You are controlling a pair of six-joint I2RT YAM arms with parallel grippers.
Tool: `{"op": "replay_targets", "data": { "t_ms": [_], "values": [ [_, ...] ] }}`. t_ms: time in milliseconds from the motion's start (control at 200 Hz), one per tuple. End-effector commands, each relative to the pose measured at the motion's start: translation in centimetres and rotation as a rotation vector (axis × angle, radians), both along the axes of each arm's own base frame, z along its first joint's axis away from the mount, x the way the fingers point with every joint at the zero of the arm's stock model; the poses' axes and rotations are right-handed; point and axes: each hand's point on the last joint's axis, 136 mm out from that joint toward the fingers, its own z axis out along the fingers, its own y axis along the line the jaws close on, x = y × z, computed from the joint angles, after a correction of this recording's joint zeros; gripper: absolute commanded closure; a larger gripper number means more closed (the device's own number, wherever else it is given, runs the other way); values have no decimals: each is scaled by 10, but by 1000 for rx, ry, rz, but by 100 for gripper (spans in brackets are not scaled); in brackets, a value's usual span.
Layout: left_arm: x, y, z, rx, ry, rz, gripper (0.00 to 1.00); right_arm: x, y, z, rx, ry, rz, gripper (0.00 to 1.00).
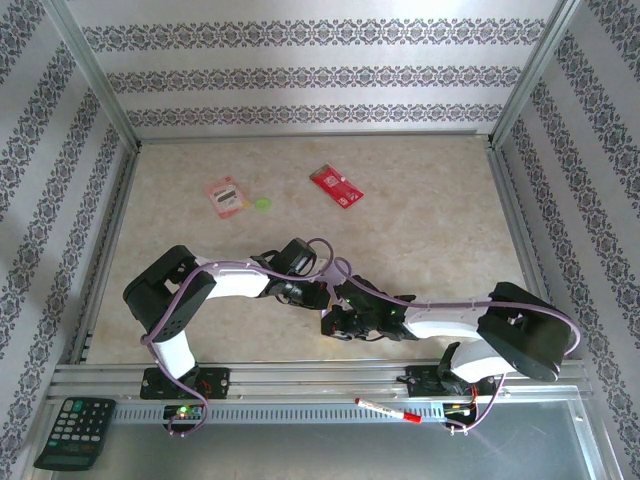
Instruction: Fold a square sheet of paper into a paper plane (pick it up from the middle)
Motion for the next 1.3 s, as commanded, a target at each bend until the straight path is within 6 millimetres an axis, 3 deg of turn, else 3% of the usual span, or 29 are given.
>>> {"op": "replay_targets", "data": {
  "t_ms": [0,205,435,674,914,1104,1294],
  "values": [
    [-20,28,-41,170,62,-5,100,4,-1,-7,-28,-9,-9,98],
    [-19,28,-40,172,57,-10,100,-6,-10,-24,-63,34,-2,100],
    [-19,29,-41,176,56,-9,100,-19,-11,-16,-34,42,9,100],
    [-20,29,-43,178,63,-10,100,13,-7,14,37,-44,-68,100],
    [-20,30,-42,177,61,-10,100,25,-8,-2,-7,-27,-82,100],
    [-20,30,-41,179,57,-12,100,11,-21,-24,-49,34,-77,100],
    [-21,31,-43,184,58,-12,100,25,-21,5,7,-16,-108,100]
  ]
}}
